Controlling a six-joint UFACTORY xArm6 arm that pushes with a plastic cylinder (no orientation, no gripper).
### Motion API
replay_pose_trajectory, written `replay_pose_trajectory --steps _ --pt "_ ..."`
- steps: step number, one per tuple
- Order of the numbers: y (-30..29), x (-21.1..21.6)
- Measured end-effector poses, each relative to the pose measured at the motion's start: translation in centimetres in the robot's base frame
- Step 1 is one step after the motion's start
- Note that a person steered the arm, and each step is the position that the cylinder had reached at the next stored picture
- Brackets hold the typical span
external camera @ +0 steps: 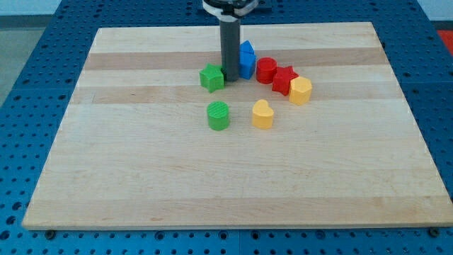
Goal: Push the blue blocks top left to the red circle
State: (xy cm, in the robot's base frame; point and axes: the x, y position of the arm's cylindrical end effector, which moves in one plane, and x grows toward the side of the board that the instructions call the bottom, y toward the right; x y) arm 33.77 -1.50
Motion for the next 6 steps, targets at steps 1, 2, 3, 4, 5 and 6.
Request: replay_pose_trajectory --steps 1,2,3,4,5,6 --pt "-0.1 -0.6" --pt "1.3 -0.1" --pt "3.0 1.6" --pt "3.5 1.3" --pt "3.5 -1.0" --pt "3.5 -2.2"
